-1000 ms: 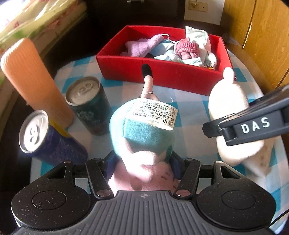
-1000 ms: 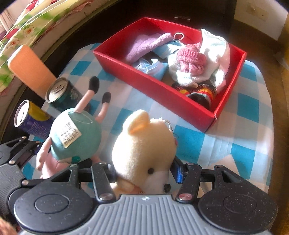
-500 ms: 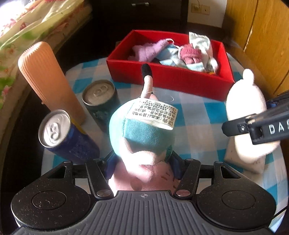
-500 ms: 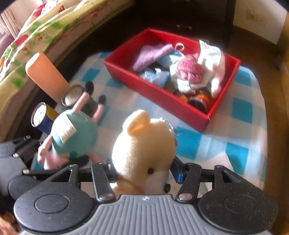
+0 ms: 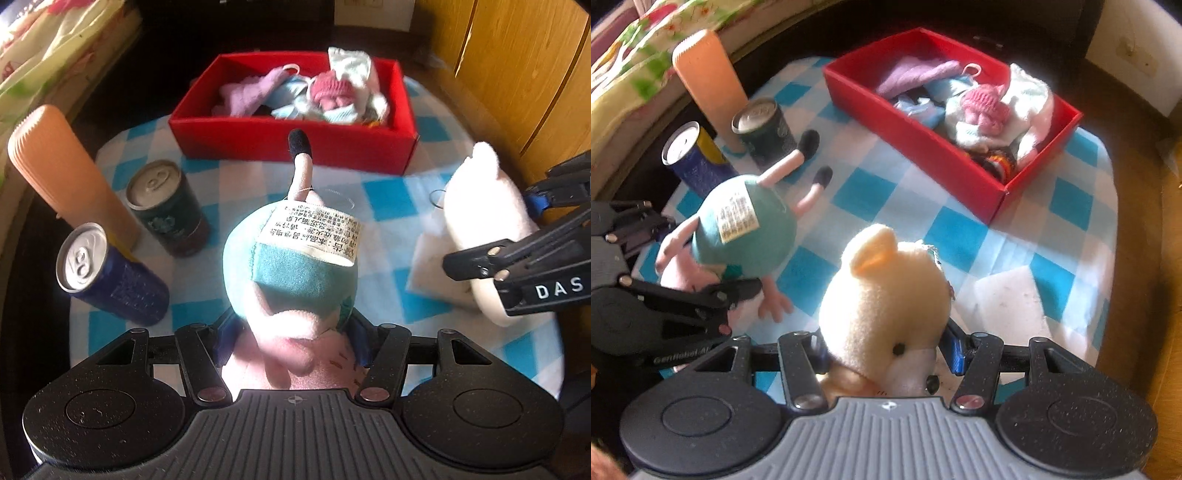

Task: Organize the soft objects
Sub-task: 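Carry the pig plush to the box with left gripper while right carries the bear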

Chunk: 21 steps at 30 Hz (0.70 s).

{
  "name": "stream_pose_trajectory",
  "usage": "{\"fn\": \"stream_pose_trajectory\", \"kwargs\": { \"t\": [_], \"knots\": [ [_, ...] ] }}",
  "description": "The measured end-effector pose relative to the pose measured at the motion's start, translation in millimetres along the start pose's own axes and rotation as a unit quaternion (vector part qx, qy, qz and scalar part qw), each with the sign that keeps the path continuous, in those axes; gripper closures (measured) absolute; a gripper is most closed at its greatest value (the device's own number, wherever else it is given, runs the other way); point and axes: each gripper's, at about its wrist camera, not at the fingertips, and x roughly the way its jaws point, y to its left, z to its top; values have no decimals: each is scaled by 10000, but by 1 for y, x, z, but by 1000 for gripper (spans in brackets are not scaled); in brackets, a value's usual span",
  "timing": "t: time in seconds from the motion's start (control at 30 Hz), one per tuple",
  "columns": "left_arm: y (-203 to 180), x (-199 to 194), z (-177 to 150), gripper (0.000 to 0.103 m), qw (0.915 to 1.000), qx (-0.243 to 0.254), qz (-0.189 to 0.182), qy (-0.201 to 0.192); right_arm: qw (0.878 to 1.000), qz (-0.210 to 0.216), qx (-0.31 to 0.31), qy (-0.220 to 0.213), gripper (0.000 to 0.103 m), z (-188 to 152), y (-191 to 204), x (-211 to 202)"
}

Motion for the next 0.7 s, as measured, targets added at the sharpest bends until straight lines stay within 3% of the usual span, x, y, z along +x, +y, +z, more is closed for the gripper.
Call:
{"fn": "stream_pose_trajectory", "kwargs": {
  "t": [0.37, 0.7],
  "knots": [
    [-14, -42, 44, 43, 9980, 290, 210, -514, 9987, -186, 41, -481, 70, 23, -9, -42],
    [-17, -54, 80, 43, 9957, 390, 383, -742, 9969, -261, 12, -748, 70, 46, -11, -58]
  ]
}}
